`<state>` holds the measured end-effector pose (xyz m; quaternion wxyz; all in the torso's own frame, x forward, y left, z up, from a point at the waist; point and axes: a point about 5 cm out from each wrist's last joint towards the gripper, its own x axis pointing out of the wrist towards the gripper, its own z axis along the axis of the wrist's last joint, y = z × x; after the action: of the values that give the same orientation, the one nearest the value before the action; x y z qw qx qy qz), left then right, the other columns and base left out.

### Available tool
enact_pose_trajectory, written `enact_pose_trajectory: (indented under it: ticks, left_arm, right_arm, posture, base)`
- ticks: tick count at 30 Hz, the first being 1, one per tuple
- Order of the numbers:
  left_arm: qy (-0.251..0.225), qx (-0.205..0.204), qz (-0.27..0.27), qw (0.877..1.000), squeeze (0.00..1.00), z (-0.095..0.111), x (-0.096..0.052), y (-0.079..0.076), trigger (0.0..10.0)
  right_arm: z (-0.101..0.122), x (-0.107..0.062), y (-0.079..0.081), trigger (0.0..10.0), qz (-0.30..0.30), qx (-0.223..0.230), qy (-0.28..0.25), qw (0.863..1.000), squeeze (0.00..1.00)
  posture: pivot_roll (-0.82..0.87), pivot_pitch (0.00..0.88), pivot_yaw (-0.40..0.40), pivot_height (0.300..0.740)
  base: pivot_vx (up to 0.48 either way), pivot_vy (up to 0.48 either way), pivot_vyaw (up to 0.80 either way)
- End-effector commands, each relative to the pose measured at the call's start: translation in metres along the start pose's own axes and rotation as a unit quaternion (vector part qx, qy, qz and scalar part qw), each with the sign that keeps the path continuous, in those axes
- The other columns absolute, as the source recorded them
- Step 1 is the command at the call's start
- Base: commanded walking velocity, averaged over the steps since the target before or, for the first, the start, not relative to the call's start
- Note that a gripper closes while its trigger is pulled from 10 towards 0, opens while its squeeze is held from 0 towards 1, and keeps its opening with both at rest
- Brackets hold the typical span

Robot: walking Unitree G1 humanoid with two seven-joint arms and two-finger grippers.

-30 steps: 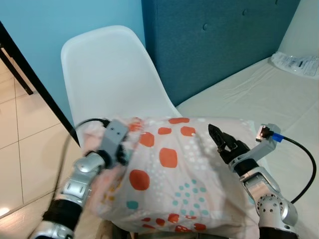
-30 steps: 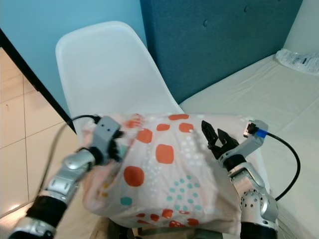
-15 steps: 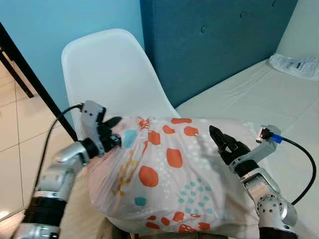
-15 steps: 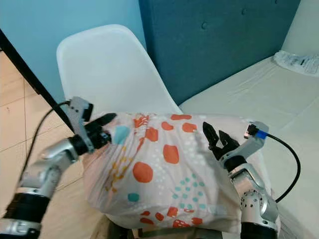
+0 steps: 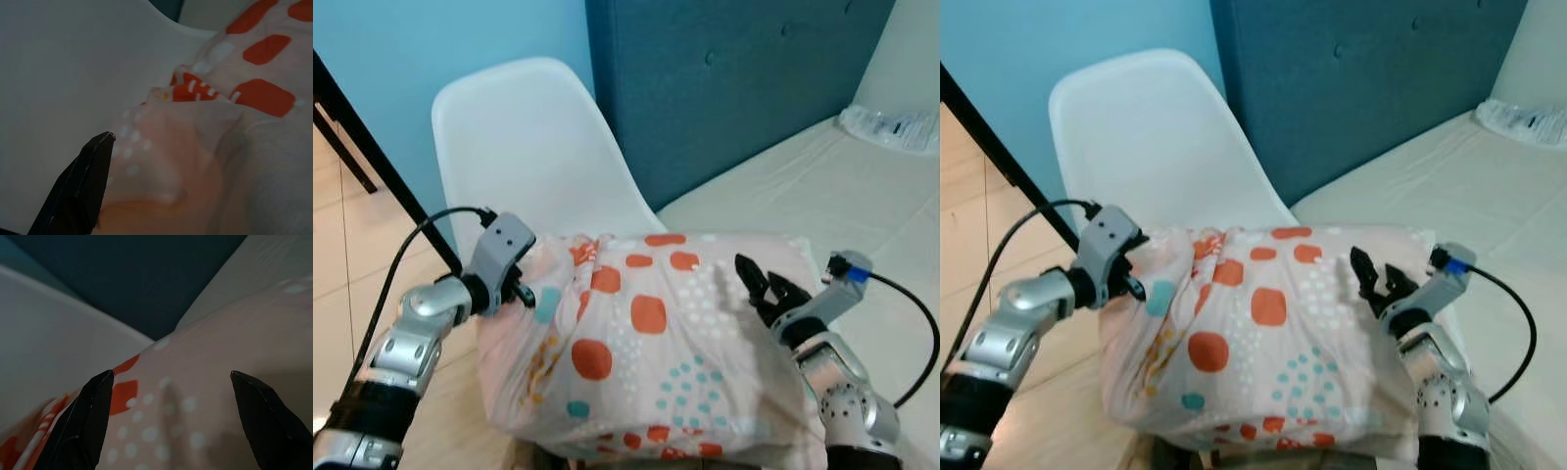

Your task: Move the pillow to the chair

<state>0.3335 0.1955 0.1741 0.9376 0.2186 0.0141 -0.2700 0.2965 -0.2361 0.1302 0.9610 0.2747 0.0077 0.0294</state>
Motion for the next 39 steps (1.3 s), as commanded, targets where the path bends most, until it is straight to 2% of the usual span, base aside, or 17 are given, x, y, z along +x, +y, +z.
enact_pose_trajectory:
  ticks: [1, 5, 9, 14, 15, 18, 19, 21, 23, 24, 25, 26, 27, 29, 30, 33, 39]
  left_arm:
    - [0.012, 0.02, 0.043, 0.999, 1.0, -0.002, -0.004, 0.014, 10.0]
    - [0.01, 0.041, 0.144, 0.989, 1.0, 0.004, -0.01, 0.041, 10.0]
    - [0.0, 0.013, 0.228, 0.973, 1.0, 0.006, -0.024, 0.068, 10.0]
    - [-0.009, 0.016, 0.28, 0.96, 1.0, 0.01, -0.032, 0.082, 10.0]
    - [0.007, 0.047, 0.32, 0.946, 1.0, 0.01, -0.04, 0.095, 10.0]
    - [0.023, 0.043, 0.31, 0.949, 1.0, 0.006, -0.041, 0.098, 10.0]
    - [0.05, 0.053, 0.206, 0.976, 1.0, -0.003, -0.03, 0.08, 10.0]
    - [0.082, 0.093, 0.117, 0.985, 1.0, -0.011, -0.025, 0.061, 10.0]
    - [0.086, 0.104, 0.092, 0.987, 0.99, -0.012, -0.026, 0.055, 10.0]
    - [0.084, 0.105, 0.092, 0.987, 0.87, -0.01, -0.026, 0.056, 10.0]
    - [0.084, 0.106, 0.093, 0.986, 0.87, -0.008, -0.026, 0.056, 10.0]
    - [0.083, 0.112, 0.092, 0.986, 0.38, -0.006, -0.027, 0.058, 10.0]
    - [0.081, 0.122, 0.094, 0.985, 0.0, -0.002, -0.028, 0.062, 10.0]
    - [0.081, 0.127, 0.096, 0.984, 0.0, -0.001, -0.028, 0.064, 10.0]
    - [0.079, 0.14, 0.108, 0.981, 0.0, 0.004, -0.03, 0.069, 10.0]
    - [0.077, 0.152, 0.118, 0.978, 0.0, 0.007, -0.03, 0.074, 10.0]
    - [0.044, 0.156, 0.166, 0.973, 0.0, 0.021, -0.033, 0.085, 10.0]
  right_arm:
    - [0.006, 0.0, -0.008, 10.0, -0.025, -0.009, -0.016, 1.0, 0.0]
    - [0.019, -0.003, -0.021, 10.0, -0.062, -0.036, -0.036, 0.997, 0.0]
    - [0.009, -0.012, -0.042, 10.0, -0.137, -0.085, 0.005, 0.987, 0.0]
    - [0.006, -0.013, -0.043, 10.0, -0.142, -0.087, 0.006, 0.986, 0.0]
    - [0.006, -0.013, -0.044, 10.0, -0.149, -0.091, 0.006, 0.985, 0.0]
    - [0.006, -0.013, -0.046, 10.0, -0.153, -0.093, 0.006, 0.984, 0.0]
    - [0.006, -0.013, -0.047, 10.0, -0.157, -0.096, 0.008, 0.983, 0.0]
    - [0.006, -0.012, -0.047, 10.0, -0.158, -0.097, 0.008, 0.983, 0.0]
    - [0.006, -0.011, -0.046, 10.0, -0.158, -0.099, 0.008, 0.982, 0.0]
    - [0.005, -0.01, -0.046, 10.0, -0.158, -0.098, 0.008, 0.982, 0.0]
    - [0.005, -0.01, -0.045, 10.0, -0.158, -0.098, 0.008, 0.983, 0.0]
    - [0.004, -0.01, -0.045, 10.0, -0.157, -0.1, 0.011, 0.983, 0.0]
    - [-0.002, -0.01, -0.043, 10.0, -0.151, -0.11, 0.028, 0.982, 0.0]
    - [-0.004, -0.01, -0.043, 10.0, -0.149, -0.116, 0.035, 0.981, 0.0]
    - [-0.025, -0.011, -0.042, 10.0, -0.13, -0.184, 0.117, 0.967, 0.0]
    - [-0.04, -0.014, -0.042, 10.0, -0.121, -0.218, 0.163, 0.955, 0.0]
    - [-0.05, -0.014, -0.043, 10.0, -0.129, -0.22, 0.183, 0.949, 0.0]
  posture:
    - [-0.1, 0.156, 0.087, 0.598]
    - [-0.11, 0.155, 0.089, 0.598]
    - [-0.11, 0.158, 0.091, 0.598]
    - [-0.11, 0.159, 0.095, 0.598]
    - [-0.11, 0.159, 0.095, 0.598]
    - [-0.11, 0.16, 0.095, 0.598]
    - [-0.11, 0.16, 0.094, 0.598]
    - [-0.11, 0.16, 0.093, 0.598]
    - [-0.11, 0.16, 0.096, 0.598]
    - [-0.11, 0.161, 0.095, 0.598]
    - [-0.11, 0.161, 0.095, 0.598]
    - [-0.11, 0.16, 0.094, 0.598]
    - [-0.1, 0.16, 0.094, 0.598]
    - [-0.1, 0.16, 0.094, 0.598]
    - [-0.1, 0.16, 0.096, 0.598]
    - [-0.1, 0.161, 0.094, 0.598]
    - [-0.1, 0.161, 0.098, 0.598]
  base:
    - [0.0, 0.0, 0.0]
    - [0.0, 0.0, 0.0]
    - [0.0, 0.0, 0.0]
    - [0.0, 0.0, 0.0]
    - [0.0, 0.0, 0.0]
    - [0.0, 0.0, 0.0]
    - [0.0, 0.0, 0.0]
    - [0.0, 0.0, 0.0]
    - [0.0, 0.0, 0.0]
    - [0.0, 0.0, 0.0]
    - [0.0, 0.0, 0.0]
    - [0.0, 0.0, 0.0]
    - [0.0, 0.0, 0.0]
    - [0.0, 0.0, 0.0]
    - [0.0, 0.0, 0.0]
    - [0.0, 0.0, 0.0]
    - [0.0, 0.0, 0.0]
